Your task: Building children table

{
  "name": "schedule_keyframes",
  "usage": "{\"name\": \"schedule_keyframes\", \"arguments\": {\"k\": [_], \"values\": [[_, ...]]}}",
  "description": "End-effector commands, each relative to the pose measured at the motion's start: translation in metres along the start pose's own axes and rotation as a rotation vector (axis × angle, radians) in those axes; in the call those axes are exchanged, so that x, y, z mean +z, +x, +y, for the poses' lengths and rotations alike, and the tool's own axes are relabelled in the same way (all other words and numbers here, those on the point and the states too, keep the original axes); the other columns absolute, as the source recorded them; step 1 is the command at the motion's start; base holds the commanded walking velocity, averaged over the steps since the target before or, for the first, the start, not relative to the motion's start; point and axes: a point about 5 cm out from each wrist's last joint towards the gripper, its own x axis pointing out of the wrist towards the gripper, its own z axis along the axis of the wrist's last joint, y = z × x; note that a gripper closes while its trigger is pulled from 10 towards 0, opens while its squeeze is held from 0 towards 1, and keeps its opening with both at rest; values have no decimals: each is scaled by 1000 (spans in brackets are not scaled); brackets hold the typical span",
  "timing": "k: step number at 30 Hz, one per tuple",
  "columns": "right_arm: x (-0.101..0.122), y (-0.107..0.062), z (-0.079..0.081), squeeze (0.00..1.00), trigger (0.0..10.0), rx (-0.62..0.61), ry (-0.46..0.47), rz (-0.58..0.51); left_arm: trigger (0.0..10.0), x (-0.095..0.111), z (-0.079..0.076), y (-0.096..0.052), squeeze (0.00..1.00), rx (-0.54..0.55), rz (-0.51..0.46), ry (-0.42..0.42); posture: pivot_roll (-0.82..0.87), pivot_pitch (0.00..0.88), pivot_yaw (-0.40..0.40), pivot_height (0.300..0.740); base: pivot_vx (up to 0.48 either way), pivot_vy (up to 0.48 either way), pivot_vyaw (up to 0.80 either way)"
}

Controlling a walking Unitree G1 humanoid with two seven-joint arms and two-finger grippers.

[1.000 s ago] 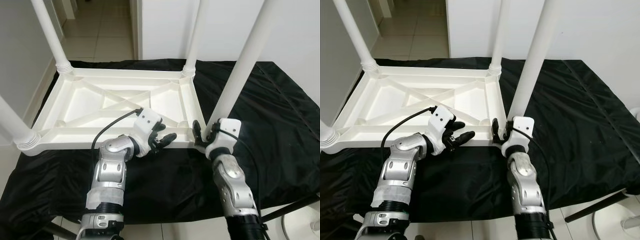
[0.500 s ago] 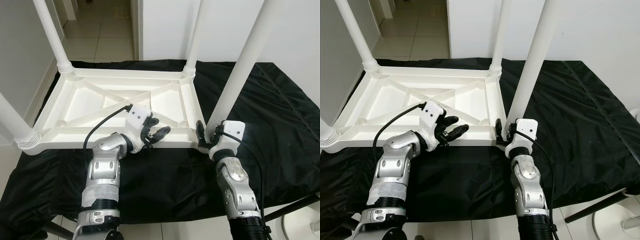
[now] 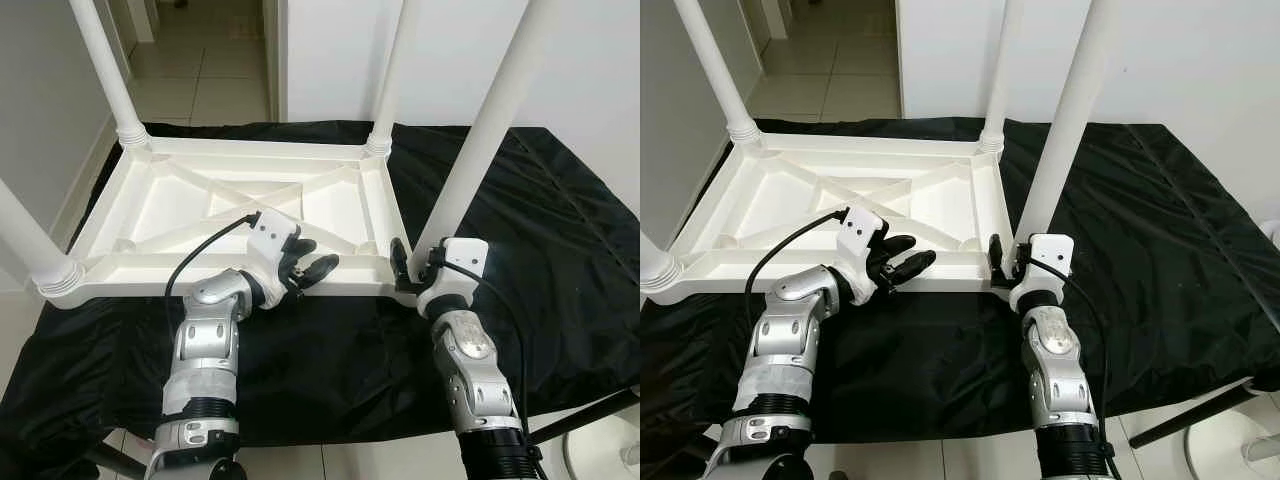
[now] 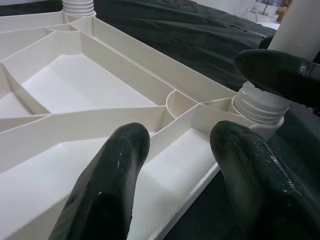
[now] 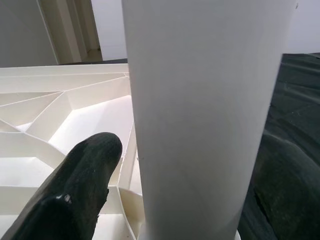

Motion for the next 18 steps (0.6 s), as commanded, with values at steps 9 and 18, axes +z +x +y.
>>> {"name": "schedule_keyframes", "arguments": {"k": [9, 18], "values": [[-3, 1, 1, 0, 10000, 0, 0, 6, 10000, 25, 13, 20, 0, 453, -71, -84, -43, 0, -32, 740, 0, 0, 0], [-5, 1, 1, 0, 10000, -2, 0, 8, 10000, 23, 21, 18, 0, 514, -55, -121, -43, 0, -27, 740, 0, 0, 0]]}}
